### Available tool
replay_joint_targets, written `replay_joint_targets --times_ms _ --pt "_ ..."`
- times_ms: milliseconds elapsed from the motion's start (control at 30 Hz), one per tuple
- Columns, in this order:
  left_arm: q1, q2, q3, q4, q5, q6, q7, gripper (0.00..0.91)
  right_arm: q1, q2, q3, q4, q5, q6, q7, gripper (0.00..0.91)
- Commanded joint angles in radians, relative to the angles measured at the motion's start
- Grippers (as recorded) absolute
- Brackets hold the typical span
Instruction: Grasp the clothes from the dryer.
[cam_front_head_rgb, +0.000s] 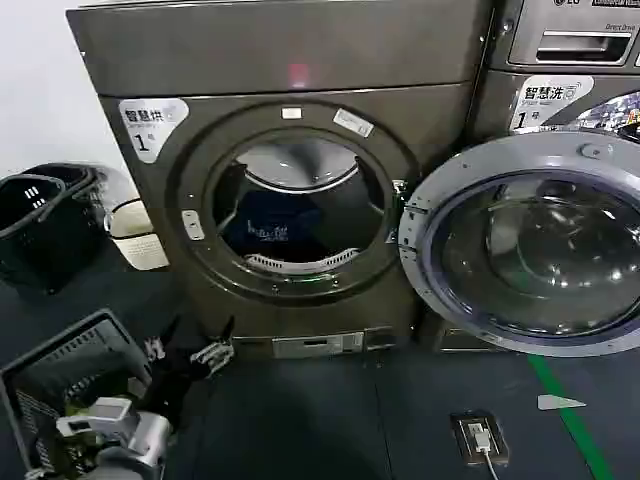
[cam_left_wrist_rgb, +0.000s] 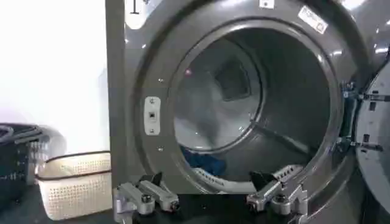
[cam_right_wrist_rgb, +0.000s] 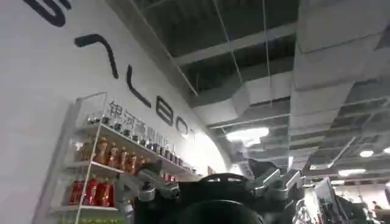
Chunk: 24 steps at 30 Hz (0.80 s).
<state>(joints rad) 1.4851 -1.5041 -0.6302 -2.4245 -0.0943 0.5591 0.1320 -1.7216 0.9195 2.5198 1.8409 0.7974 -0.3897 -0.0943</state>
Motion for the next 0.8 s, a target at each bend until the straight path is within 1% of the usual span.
replay_joint_targets --times_ms 33,167,233,300,467,533,800 --pt "0.003 -0.001 0.0 -0.011 -0.002 0.002 0.002 0.907 0.001 0.002 -0.015 0.018 0.004 0.008 0.0 0.907" --pt "0.008 0.004 0.005 -0.015 -0.001 0.002 0.001 0.907 -0.009 -0.007 -0.01 0.009 0.013 0.013 0.0 0.907" --pt "0.004 0.005 0.007 -0.021 -0.002 0.003 0.004 0.907 -0.017 -0.01 0.0 0.012 0.052 -0.012 0.001 0.907" --pt "0.0 0.005 0.009 -0.027 -0.003 0.004 0.007 0.907 -0.022 -0.012 0.007 0.011 0.054 -0.025 -0.003 0.907" --pt "-0.009 0.011 -0.007 -0.041 -0.004 0.003 0.02 0.907 -0.03 -0.016 0.023 0.012 0.057 -0.022 -0.004 0.907" --pt "-0.012 0.01 -0.008 -0.043 -0.005 0.003 0.023 0.907 -0.03 -0.016 0.027 0.009 0.057 -0.007 -0.022 0.907" --pt "-0.023 0.009 -0.015 -0.041 -0.009 0.006 0.026 0.907 -0.018 -0.011 0.018 0.013 0.055 0.009 -0.021 0.907"
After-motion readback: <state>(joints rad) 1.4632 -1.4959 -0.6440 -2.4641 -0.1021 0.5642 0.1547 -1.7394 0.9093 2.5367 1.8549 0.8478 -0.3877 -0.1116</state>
